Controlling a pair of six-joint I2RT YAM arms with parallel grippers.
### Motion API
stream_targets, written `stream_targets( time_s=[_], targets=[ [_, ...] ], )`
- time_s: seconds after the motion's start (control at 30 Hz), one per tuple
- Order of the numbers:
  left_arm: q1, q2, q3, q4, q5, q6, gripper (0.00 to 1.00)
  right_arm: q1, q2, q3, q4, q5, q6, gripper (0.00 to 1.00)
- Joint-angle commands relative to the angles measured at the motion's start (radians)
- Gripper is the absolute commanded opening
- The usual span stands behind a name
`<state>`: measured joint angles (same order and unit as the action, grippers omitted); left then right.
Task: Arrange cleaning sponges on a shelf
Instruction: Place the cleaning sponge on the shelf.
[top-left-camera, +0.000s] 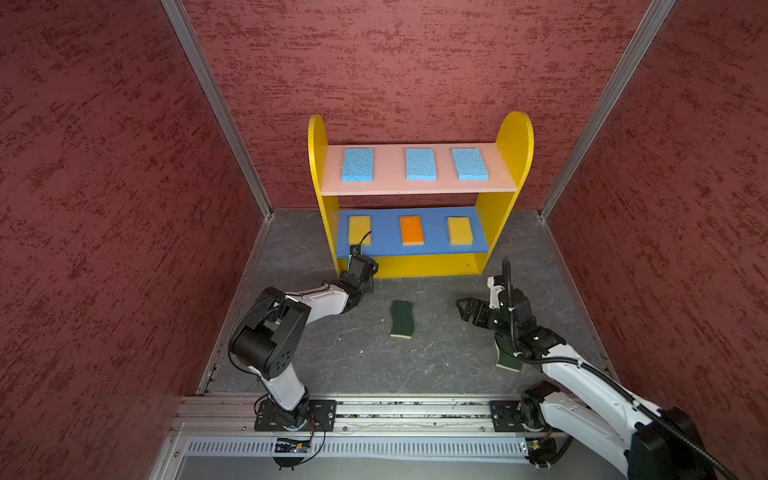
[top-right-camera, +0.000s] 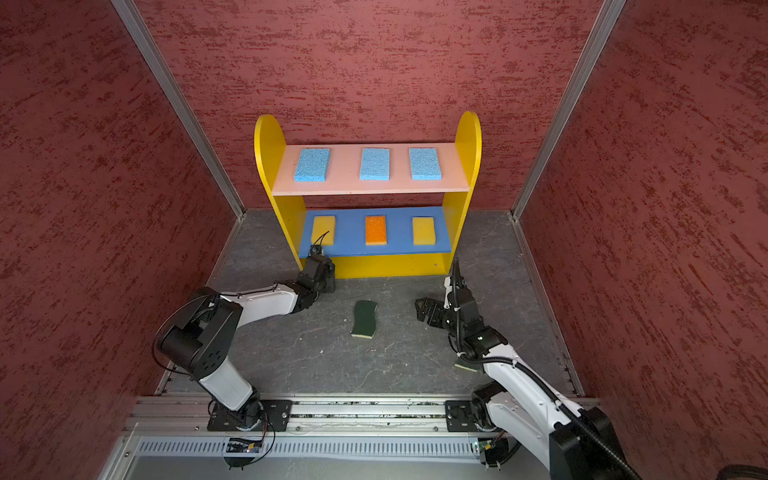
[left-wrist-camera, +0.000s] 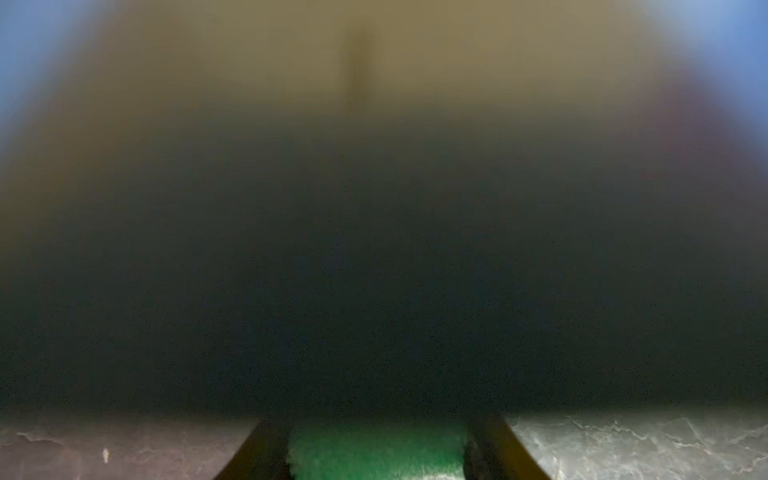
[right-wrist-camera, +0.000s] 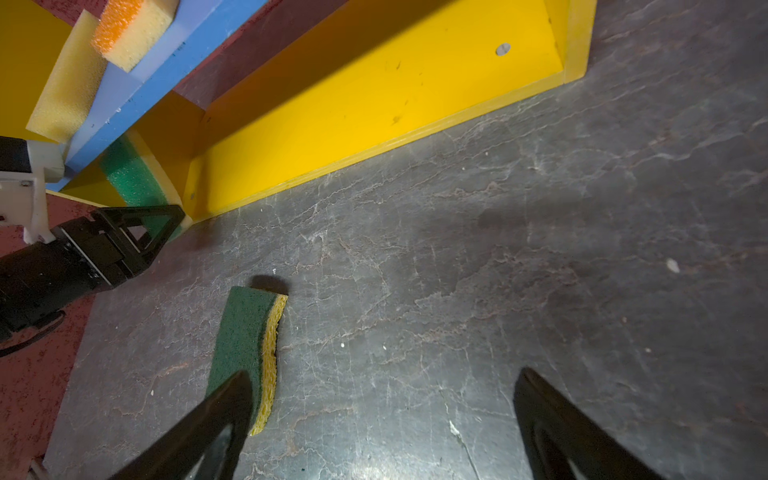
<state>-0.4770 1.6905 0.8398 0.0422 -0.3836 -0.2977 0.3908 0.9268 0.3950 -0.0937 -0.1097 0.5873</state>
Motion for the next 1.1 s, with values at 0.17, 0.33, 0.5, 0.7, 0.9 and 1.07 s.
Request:
stream_targets(
  time_s=[0.17, 0.33, 0.5, 0.7, 0.9, 1.07],
  targets=[
    [0.002, 0.039, 0.004, 0.005, -0.048, 0.028, 0.58, -0.008, 0.01, -0.015, 0.065, -0.019, 0.009, 0.99],
    [0.002, 0.064, 0.014, 0.013, -0.05, 0.03, 0.58, -0.007, 0.007, -0.015, 0.057, -0.019, 0.012, 0.98],
    [0.002, 0.089, 0.03, 0.011, -0.055, 0.038, 0.59, -0.008, -0.008, -0.014, 0.051, -0.015, 0.016, 0.98],
    [0.002, 0.107, 0.039, 0.003, -0.064, 0.036, 0.6, -0.008, -0.011, -0.014, 0.045, -0.01, 0.019, 0.98],
    [-0.001, 0.112, 0.038, -0.001, -0.078, 0.036, 0.62, -0.008, -0.015, -0.014, 0.042, -0.009, 0.022, 0.98],
    [-0.005, 0.115, 0.044, -0.013, -0.089, 0.033, 0.65, -0.007, -0.024, -0.016, 0.032, -0.007, 0.026, 0.98]
  ],
)
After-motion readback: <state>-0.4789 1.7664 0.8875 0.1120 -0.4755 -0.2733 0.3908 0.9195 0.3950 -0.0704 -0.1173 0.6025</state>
